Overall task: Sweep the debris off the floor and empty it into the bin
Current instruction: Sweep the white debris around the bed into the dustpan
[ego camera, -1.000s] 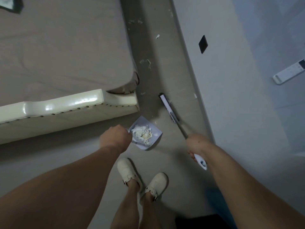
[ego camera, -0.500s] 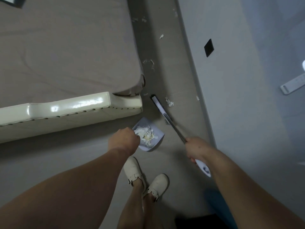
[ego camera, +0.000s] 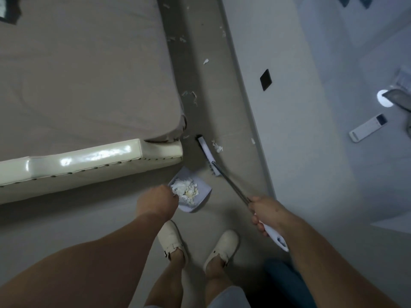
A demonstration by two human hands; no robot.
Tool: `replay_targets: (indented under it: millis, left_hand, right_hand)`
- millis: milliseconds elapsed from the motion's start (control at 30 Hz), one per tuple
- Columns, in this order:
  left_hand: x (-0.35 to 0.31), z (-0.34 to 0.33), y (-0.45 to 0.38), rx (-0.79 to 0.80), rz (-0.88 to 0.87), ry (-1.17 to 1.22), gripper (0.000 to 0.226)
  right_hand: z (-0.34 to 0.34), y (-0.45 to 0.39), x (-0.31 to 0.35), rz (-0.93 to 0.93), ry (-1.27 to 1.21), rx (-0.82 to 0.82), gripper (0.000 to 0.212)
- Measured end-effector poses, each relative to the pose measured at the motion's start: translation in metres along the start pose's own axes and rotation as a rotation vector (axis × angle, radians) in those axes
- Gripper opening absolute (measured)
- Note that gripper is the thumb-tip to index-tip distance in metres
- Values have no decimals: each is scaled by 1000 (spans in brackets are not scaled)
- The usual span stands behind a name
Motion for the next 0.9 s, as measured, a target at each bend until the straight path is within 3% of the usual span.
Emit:
replay_targets:
  millis: [167,567,800,900]
  left_hand:
    - [-17,19,12,-32,-38,-28,24]
    - [-127,16,-25,-50,79,73,30]
    - [-158,3,-38,-50,186,89,27]
    - [-157,1,-34,-37,229,94,24]
  right_hand:
    - [54,-22,33,37,-106,-107,29]
    - [172,-130,111,32,194,-109,17]
    - [151,-173,118,148,577,98,15]
    - [137,-169,107,107,642,209,17]
Point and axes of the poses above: each hand's wrist, its own y-axis away from the middle knuckle, its own z-axis out of the back of the hand, x = y × z, the point moved 8 cm from there along -y, towards the middle knuckle, and after that the axes turned 7 degrees about z, right-handed, at the moved point
